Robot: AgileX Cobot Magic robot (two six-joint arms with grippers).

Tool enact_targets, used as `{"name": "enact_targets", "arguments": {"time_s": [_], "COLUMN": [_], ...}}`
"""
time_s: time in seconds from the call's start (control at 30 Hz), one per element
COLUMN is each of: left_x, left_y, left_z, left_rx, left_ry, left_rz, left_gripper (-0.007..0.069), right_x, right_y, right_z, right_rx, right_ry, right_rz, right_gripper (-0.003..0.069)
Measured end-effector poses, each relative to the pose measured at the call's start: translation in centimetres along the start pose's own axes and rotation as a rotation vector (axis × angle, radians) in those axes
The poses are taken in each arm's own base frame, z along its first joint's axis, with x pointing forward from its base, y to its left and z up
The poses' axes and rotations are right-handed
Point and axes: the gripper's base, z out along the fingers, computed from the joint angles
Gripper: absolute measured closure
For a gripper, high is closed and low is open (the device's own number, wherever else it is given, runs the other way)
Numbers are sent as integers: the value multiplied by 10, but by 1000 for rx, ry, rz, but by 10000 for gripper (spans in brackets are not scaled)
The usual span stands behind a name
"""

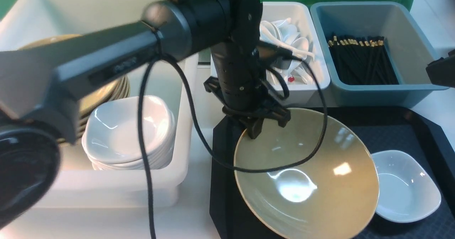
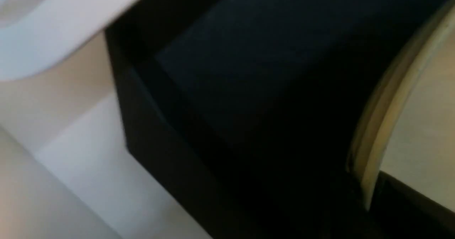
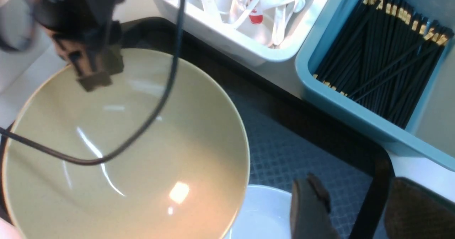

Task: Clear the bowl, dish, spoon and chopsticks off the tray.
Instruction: Use the left arm to grab the yellow noodle bowl on the left, then use the left arm to put the noodle bowl into the large storage box on the left

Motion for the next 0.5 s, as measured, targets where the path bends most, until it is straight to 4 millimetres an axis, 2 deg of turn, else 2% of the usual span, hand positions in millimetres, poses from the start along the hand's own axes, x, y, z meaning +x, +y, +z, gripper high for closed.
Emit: {"name": "enact_targets", "arguments": {"time_s": [0.03,0.07,0.13,0.17,0.33,0.37,0.47,0.5], "left_x": [1,5,8,12,39,44,79,82], "left_y": [-2,-6,-4,2,48,59,105,107], "left_z": [-9,-31,-44,-63,-137,-146,-196,-199], "left_rx": [13,20,16,7,26,25,-4,-9], "left_ry": [-21,-65,-89,-126,-302,-328,-462,-472], "left_rz": [3,15,17,6,-136,-165,-311,-319], "left_gripper": [620,621,619,614,614,614,614,614], "right_x": [0,0,0,0,0,0,-3,-3], "right_y": [0,0,0,0,0,0,0,0], "right_z": [0,-1,-2,-3,-6,-6,-6,-6], "right_rx": [0,1,1,2,4,4,4,2], "right_ry": [0,-3,-5,-10,-26,-29,-60,-63], "right_rz": [0,0,0,-1,-3,-2,3,4], "right_gripper": [328,328,328,328,328,328,328,328]}}
